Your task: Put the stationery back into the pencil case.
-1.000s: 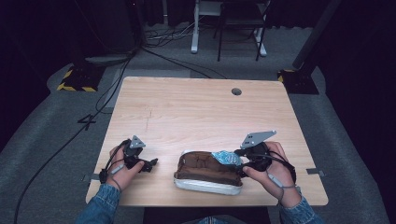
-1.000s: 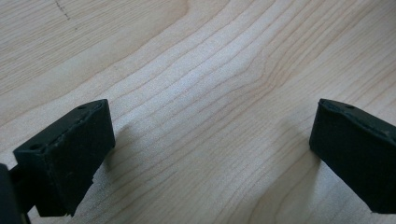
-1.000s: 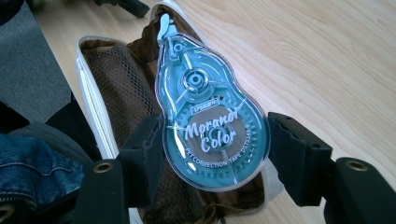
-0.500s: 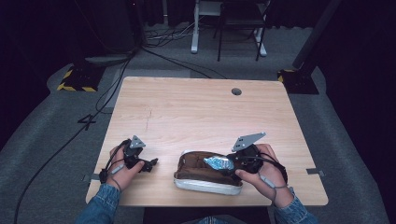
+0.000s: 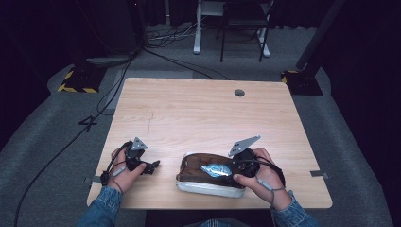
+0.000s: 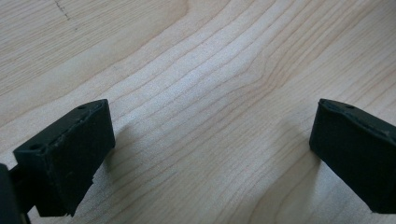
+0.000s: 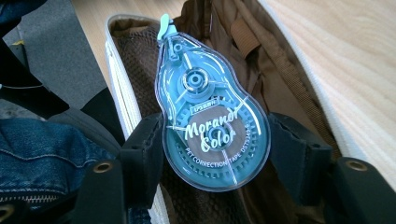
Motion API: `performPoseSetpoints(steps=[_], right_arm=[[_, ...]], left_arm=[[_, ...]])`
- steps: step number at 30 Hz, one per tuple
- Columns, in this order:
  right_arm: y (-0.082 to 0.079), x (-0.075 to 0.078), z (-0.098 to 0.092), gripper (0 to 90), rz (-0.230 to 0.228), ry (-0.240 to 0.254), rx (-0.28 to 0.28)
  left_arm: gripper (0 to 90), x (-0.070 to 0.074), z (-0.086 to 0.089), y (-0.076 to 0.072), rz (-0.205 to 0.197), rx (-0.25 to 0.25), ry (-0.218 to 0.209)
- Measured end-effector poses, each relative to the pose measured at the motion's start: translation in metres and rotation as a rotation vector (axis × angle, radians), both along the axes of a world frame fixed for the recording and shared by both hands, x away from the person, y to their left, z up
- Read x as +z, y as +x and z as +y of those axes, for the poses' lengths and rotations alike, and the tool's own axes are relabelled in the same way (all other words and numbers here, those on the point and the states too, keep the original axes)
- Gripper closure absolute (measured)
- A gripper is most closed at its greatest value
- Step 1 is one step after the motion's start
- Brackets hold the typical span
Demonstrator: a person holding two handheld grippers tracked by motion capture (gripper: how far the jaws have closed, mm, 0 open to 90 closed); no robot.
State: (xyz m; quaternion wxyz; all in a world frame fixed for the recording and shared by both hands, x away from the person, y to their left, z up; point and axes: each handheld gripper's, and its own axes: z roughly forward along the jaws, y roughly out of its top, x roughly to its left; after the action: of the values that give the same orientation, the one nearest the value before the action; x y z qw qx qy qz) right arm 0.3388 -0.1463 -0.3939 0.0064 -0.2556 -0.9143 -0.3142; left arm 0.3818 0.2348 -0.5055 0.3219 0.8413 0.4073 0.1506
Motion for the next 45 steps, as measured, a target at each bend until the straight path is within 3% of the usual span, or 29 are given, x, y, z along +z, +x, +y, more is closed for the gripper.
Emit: performPoseSetpoints(steps=[14,18,23,30,38,45], right_arm=[[0.004,-0.013,0.007,39.2,0.064,0.025,-0.039],[0.004,-0.015,0.009,39.0,0.071,-0.001,-0.051],[0.005,-0.018,0.01,36.9,0.011,-0.017,-0.046],[0.003,-0.015,0.009,33.6,0.007,0.001,-0.044],[-0.003,-0.003,0.005,33.1,-0.031,0.031,-0.031],[-0.007,0.014,-0.011,29.6,-0.122,0.093,-0.044]], left_arm=[[0.3,0.0,0.0,0.0,0.004,0.002,-0.003],[0.3,0.0,0.0,0.0,0.004,0.002,-0.002],[0.3,0.0,0.0,0.0,0.004,0.002,-0.003],[0.3,0.0,0.0,0.0,0.005,0.002,0.0],[0.3,0.0,0.0,0.0,0.006,0.002,0.0],[0.3,0.0,0.0,0.0,0.005,0.002,0.001]])
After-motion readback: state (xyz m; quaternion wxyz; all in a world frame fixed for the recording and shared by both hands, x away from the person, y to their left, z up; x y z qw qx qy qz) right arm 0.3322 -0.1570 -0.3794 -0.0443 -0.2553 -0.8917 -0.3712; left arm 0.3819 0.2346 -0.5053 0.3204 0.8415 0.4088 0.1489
